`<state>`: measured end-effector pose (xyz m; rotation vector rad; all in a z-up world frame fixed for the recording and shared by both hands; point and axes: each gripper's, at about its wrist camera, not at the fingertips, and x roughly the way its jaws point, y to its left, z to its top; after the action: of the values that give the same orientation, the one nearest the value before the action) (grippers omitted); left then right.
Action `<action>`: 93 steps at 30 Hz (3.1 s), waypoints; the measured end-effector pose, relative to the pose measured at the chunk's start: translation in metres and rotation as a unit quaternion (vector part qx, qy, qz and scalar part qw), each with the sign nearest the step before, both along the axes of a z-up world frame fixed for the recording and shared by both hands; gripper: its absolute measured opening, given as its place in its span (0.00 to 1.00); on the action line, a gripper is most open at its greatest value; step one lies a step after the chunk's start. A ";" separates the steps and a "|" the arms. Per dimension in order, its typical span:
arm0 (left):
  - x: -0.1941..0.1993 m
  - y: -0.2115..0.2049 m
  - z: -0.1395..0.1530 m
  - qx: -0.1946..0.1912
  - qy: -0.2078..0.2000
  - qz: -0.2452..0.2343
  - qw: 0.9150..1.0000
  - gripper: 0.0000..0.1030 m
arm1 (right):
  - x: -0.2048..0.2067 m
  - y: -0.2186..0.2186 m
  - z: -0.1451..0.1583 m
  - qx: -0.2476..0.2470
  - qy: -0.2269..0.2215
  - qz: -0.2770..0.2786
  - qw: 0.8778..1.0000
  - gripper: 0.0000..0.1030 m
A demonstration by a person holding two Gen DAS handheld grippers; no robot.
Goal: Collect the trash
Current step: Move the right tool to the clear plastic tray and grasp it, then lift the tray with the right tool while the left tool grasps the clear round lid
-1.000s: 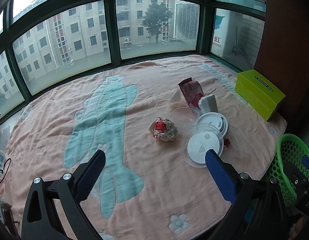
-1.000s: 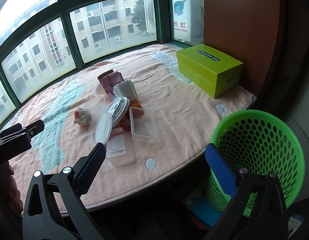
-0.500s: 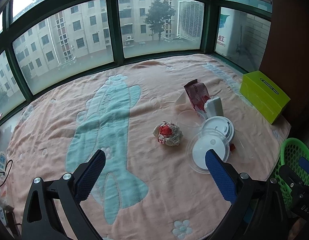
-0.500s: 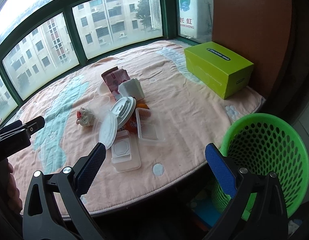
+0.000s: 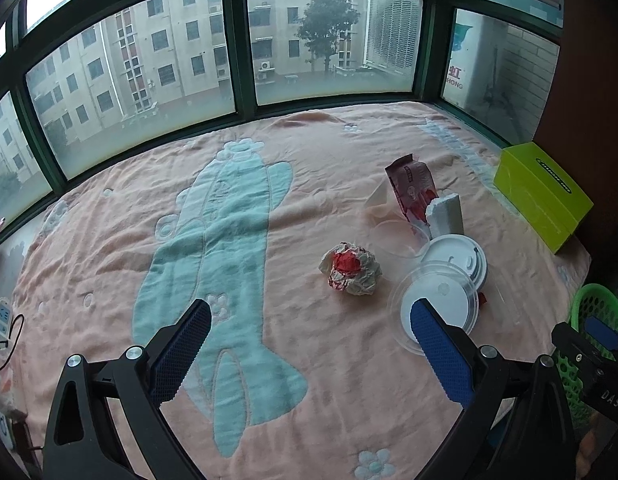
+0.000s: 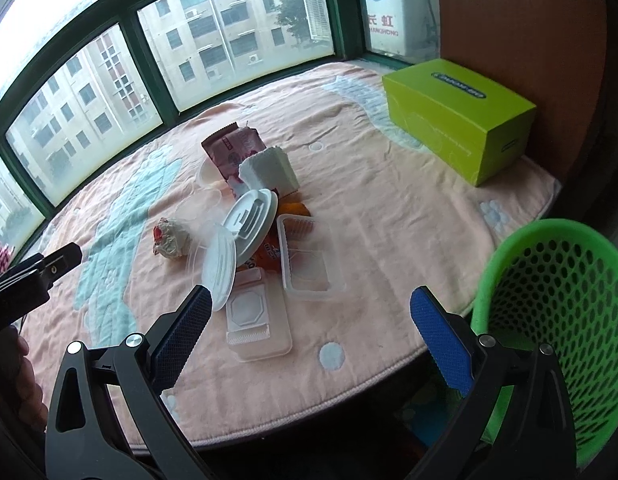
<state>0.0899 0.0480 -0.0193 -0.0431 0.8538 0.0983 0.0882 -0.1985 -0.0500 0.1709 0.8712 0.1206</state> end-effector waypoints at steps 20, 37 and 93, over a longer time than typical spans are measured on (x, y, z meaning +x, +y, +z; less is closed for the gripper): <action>0.026 -0.005 -0.029 -0.029 0.039 -0.018 0.999 0.94 | 0.069 -0.010 -0.053 0.043 0.067 0.024 0.997 0.85; 0.050 -0.045 -0.053 -0.119 0.074 -0.130 0.982 0.94 | 0.079 -0.012 -0.067 0.071 0.091 0.038 0.993 0.58; 0.086 -0.061 -0.113 -0.222 0.122 -0.169 0.953 0.93 | -0.025 -0.104 -0.008 -0.001 0.004 -0.082 0.997 0.57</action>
<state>0.1756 -0.0131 -0.1326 -0.3099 1.1061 -0.4214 0.0637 -0.3024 -0.0578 0.2402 0.8624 -0.0346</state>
